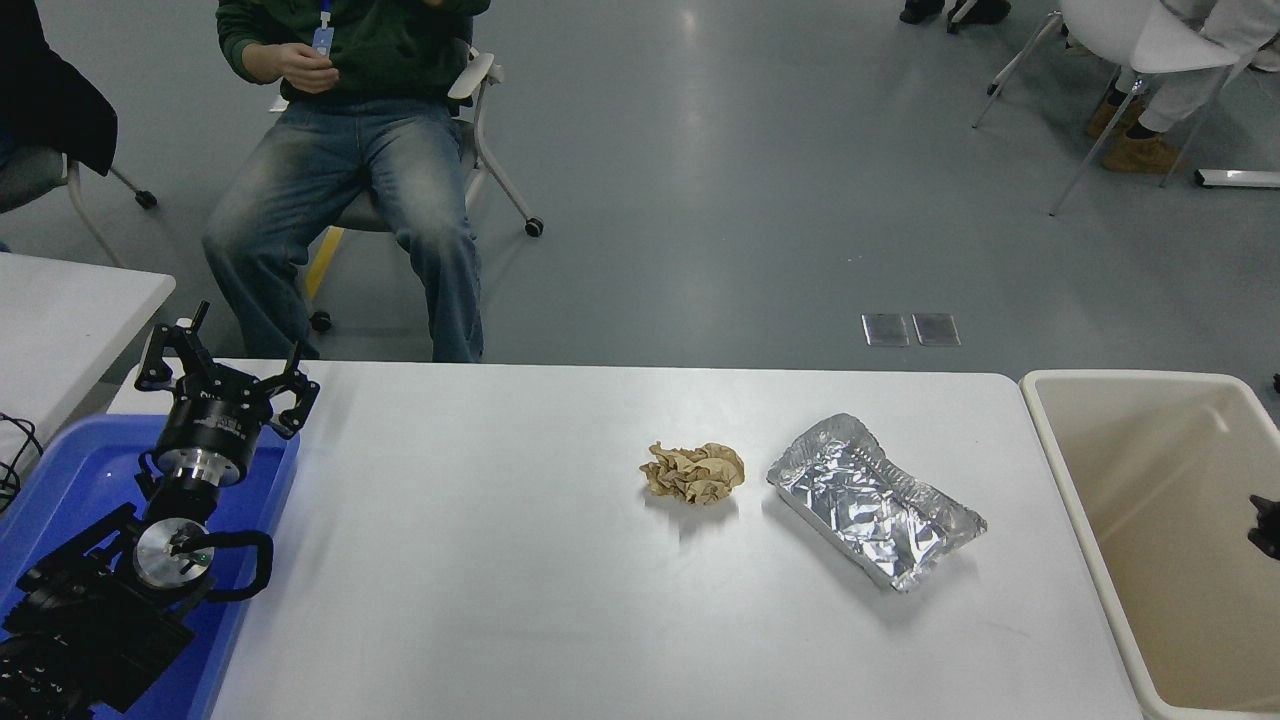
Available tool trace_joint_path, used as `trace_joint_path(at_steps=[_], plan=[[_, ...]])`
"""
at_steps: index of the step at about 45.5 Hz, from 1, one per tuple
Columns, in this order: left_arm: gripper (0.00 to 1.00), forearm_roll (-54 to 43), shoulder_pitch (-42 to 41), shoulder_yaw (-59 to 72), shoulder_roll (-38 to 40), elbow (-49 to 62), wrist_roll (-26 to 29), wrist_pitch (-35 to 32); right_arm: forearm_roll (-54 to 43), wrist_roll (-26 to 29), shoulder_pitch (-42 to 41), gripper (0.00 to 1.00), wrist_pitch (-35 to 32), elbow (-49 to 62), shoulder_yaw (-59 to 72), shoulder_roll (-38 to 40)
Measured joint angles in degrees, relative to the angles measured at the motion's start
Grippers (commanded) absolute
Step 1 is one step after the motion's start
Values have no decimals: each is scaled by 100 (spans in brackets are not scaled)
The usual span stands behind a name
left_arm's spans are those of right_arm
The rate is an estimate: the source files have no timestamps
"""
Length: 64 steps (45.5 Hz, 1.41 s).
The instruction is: Clean the table surface
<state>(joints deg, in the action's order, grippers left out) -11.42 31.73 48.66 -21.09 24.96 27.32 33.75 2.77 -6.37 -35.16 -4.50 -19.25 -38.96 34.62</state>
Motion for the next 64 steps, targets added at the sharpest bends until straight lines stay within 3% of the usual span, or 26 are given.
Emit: trace_joint_path(at_steps=[13,26,47,64], plan=[[100,0,0,0,0,0,-1,0,38,-152,568,98,-158,-1646,-1086,146],[100,0,0,2,0,0,-4,0,-63,-665,910,98,-453,-2622,-1473,-335],[100,0,0,2,0,0,1,0,-1178,-2024,856,98,-539,-2588,-1444,-1261],[100,1,0,2,0,0,0,0,-1592,-2404,660,98,-518,-1982,-1115,-2022]])
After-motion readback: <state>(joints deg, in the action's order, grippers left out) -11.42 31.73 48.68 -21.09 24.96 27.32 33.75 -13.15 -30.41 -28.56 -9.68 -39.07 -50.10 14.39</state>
